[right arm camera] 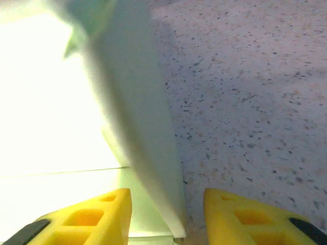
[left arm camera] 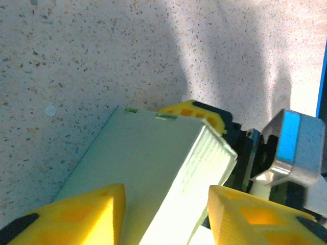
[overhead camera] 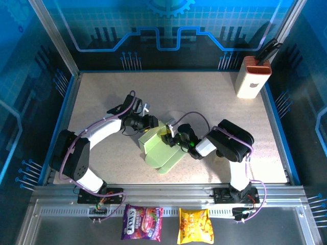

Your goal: Fold the paper box

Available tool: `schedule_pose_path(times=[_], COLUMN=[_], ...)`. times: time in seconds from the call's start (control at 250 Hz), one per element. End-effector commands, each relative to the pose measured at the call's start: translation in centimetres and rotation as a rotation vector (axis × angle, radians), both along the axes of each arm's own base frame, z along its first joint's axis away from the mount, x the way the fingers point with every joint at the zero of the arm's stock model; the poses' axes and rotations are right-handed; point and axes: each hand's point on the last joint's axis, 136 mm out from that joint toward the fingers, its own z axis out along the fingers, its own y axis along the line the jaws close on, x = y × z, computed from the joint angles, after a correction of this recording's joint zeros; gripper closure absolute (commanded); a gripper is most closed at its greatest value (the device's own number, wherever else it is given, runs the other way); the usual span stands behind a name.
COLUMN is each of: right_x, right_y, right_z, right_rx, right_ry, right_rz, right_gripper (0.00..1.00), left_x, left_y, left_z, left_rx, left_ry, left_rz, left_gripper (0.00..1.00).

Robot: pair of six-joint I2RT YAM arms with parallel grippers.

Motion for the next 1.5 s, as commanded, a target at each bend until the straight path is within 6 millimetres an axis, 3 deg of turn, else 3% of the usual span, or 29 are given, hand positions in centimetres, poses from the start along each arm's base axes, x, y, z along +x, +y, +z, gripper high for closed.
schedule_pose_path(times=[0.0,0.212,0.432,0.639,0.743,1.007,1.371,1.498], right_x=[-0.3,-1.6,-1.9,-1.9,-2.3,-2.9,-3.0,-3.0], right_y=[-0.8,-3.2,-6.9,-12.6,-14.0,-15.0,-15.2,-15.2], right_z=[1.8,2.9,5.9,8.9,10.2,10.9,10.7,10.6], right_rx=[-0.012,-0.025,-0.062,-0.131,-0.110,-0.111,-0.120,-0.122], right_ry=[-0.029,0.007,-0.024,-0.068,-0.089,-0.087,-0.083,-0.081], right_rz=[0.007,-0.043,-0.179,-0.401,-0.440,-0.459,-0.464,-0.465], right_gripper=[0.52,0.44,0.41,0.40,0.39,0.39,0.39,0.39], left_x=[0.5,0.7,0.8,0.6,0.6,0.9,0.9,0.8], left_y=[-0.4,-1.2,-2.5,-3.2,-3.7,-4.1,-4.2,-4.3], left_z=[3.0,3.5,2.4,0.7,-0.1,-1.9,-4.0,-4.3], left_rx=[0.031,0.140,0.289,0.402,0.435,0.510,0.535,0.534], left_ry=[-0.073,-0.078,-0.053,-0.011,-0.001,0.028,0.055,0.061], left_rz=[-0.038,-0.125,-0.247,-0.335,-0.365,-0.410,-0.462,-0.470], left_gripper=[0.48,0.35,0.19,0.15,0.15,0.16,0.31,0.32])
